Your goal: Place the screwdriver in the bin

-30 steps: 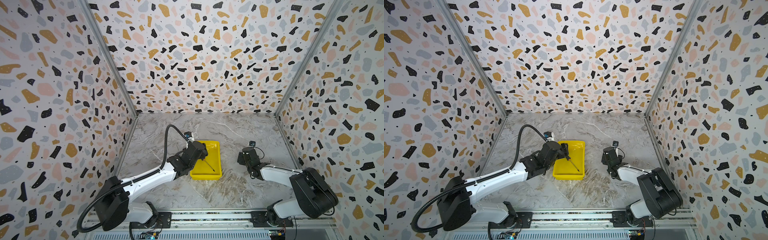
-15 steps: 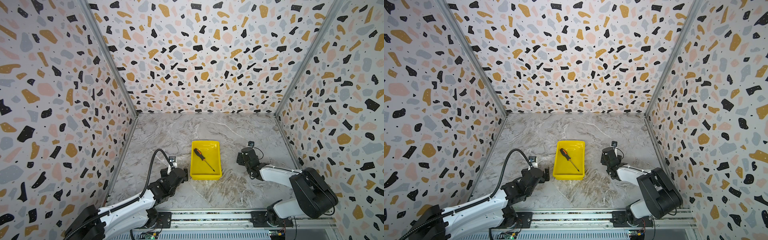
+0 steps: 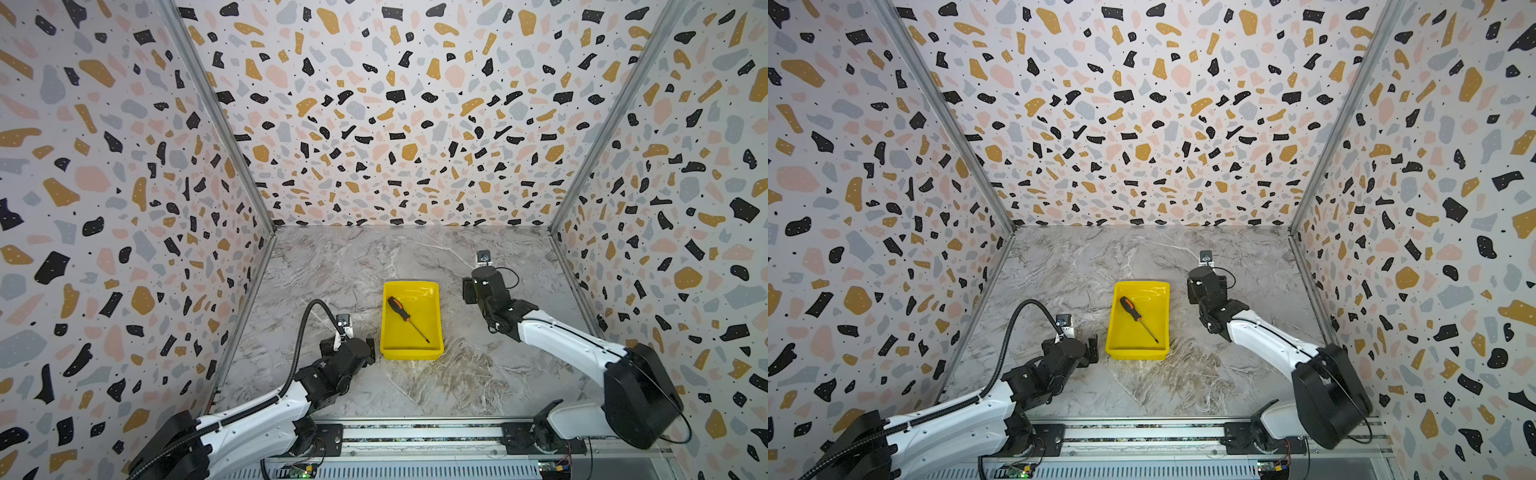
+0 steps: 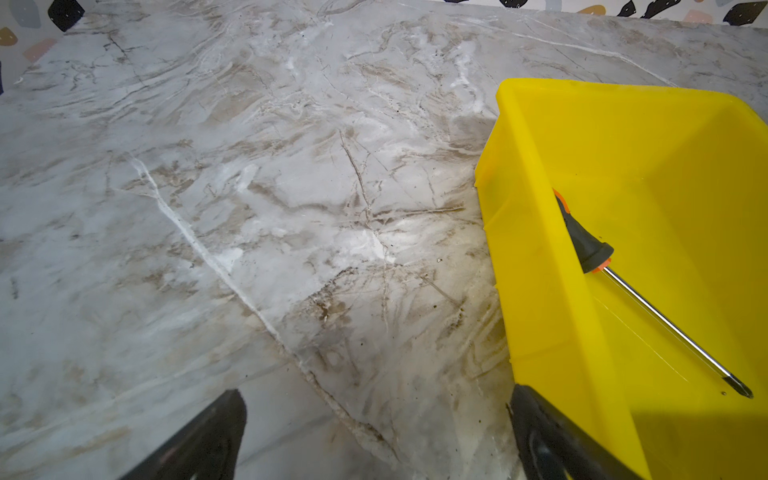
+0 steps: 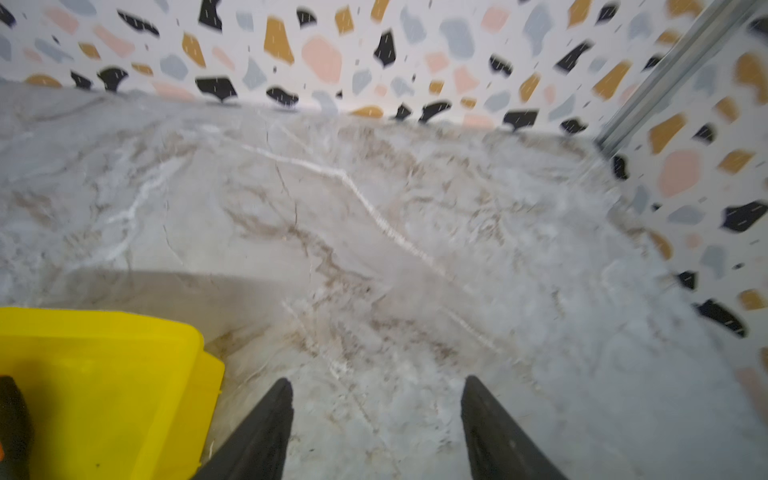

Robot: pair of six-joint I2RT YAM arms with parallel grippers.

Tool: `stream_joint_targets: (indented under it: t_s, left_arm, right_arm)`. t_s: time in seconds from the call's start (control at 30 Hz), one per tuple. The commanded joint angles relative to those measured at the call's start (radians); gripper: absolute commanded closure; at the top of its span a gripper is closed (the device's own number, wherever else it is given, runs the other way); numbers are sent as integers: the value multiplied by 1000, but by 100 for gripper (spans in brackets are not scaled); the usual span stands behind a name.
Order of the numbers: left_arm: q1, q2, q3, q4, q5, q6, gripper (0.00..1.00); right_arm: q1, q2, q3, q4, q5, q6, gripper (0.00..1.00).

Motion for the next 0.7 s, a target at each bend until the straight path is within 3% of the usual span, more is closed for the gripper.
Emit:
stream_joint_targets:
  t_s: [0.0,0.07,0.17,0.3,0.43,0.6,0.67]
  left_arm:
    - [3,-5,14,30,-16,1,0]
    - [4,-3,16,27,-13,1,0]
    - [3,-8,14,27,-9,3,0]
    - [3,-14,12,28,-7,4,0]
    - [3,-15,12,32,-9,4,0]
    - [3,-8,10,39,-22,-3,0]
    - [3,4,16,35,-28,-3,0]
  right_arm:
    - [-46,-122,-143,251,161,-264,25]
    - [-113,-165,-314,514,122,-295,8]
    - [-243,-190,-451,646,-111,-244,12]
    - [-253,-85,-497,701,-31,-236,9]
    - [-298,-9,-599,893,-61,-127,6]
    - [-347,42,-531,813,-128,-129,6]
    - [-359,78,-517,859,-98,-175,6]
